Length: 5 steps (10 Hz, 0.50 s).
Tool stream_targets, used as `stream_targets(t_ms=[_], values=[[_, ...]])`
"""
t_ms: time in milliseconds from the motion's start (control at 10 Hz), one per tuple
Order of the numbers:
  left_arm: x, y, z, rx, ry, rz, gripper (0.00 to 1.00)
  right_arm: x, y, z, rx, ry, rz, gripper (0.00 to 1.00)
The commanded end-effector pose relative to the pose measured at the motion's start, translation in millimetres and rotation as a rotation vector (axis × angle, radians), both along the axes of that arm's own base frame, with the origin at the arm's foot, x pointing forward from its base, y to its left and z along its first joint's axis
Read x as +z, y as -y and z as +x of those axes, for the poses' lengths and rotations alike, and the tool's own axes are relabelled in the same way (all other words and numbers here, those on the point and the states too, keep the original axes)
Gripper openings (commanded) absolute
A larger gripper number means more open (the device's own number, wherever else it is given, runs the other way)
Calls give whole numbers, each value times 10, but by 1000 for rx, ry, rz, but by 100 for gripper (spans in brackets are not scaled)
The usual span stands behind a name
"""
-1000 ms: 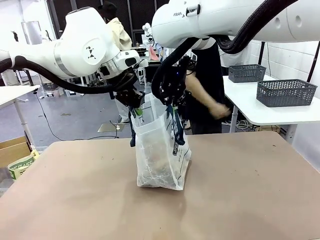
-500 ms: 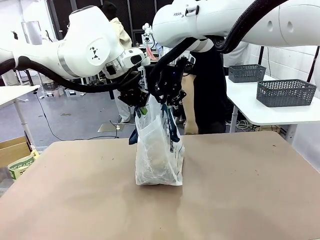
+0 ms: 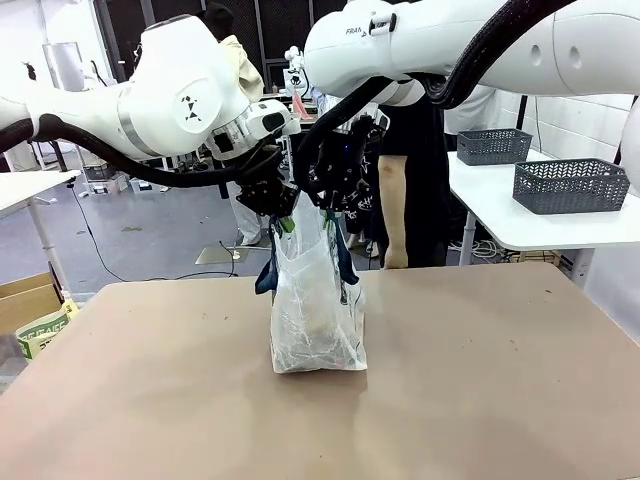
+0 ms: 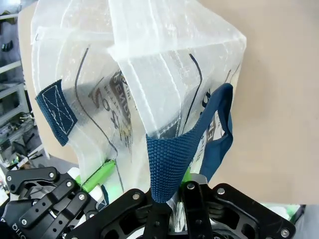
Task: Transfer purchased items from the store into the shopping bag.
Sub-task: Move the Reusable shopping bag to the right side of the table.
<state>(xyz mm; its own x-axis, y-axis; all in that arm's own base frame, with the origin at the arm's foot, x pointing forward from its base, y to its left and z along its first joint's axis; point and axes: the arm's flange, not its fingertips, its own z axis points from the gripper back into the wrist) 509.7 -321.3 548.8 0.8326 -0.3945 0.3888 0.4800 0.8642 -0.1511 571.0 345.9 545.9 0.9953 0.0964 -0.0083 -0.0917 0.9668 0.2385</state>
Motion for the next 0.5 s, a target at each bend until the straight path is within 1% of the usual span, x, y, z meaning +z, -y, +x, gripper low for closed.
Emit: stream_targets(t_ms=[0, 200, 400], values=[[-15, 86, 31, -17, 13, -36, 0, 9, -31, 72, -24, 5, 34, 0], [-45, 152, 25, -35, 11, -55, 0, 7, -72, 96, -60, 6, 72, 0], [-40, 168, 27, -26, 15, -68, 0, -14, -114, 140, -59, -1, 96, 0]])
